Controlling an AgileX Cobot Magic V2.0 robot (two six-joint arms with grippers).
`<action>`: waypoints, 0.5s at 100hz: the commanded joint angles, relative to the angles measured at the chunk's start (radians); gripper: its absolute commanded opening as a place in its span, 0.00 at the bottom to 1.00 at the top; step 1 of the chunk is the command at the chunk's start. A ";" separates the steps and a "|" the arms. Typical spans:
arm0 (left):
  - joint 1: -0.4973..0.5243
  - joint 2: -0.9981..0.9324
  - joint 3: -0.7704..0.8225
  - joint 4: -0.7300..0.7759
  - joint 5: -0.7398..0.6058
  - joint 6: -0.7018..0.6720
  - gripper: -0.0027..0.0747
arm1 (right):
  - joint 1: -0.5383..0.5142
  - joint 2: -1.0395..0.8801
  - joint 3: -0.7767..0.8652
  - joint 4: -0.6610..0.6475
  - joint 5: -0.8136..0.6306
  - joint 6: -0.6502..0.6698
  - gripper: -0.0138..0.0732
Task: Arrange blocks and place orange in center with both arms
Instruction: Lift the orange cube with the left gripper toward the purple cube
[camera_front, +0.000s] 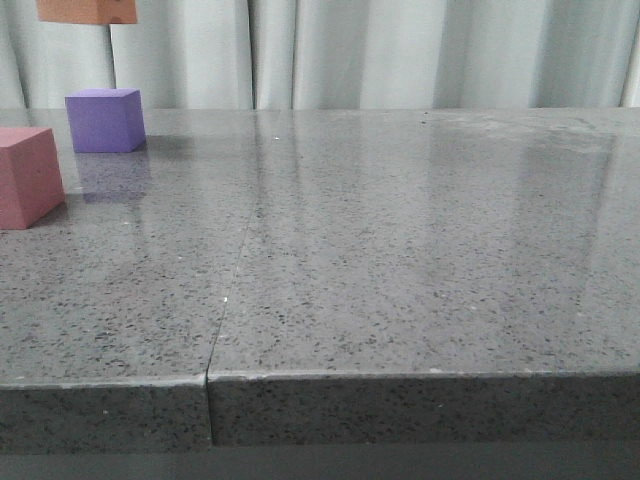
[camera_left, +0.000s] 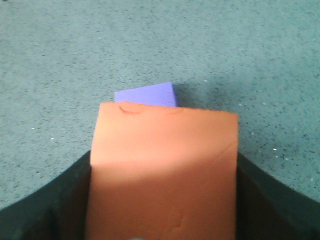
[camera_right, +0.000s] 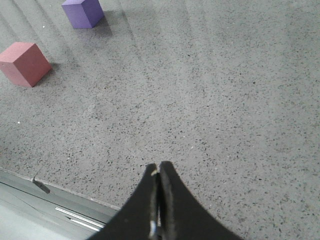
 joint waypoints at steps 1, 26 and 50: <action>0.000 -0.077 -0.024 0.034 -0.031 -0.020 0.44 | 0.002 0.005 -0.025 -0.007 -0.069 -0.012 0.08; 0.016 -0.083 -0.022 0.045 0.025 -0.020 0.44 | 0.002 0.005 -0.025 -0.007 -0.069 -0.012 0.08; 0.047 -0.108 0.094 0.020 0.016 -0.020 0.44 | 0.002 0.005 -0.025 -0.007 -0.069 -0.012 0.08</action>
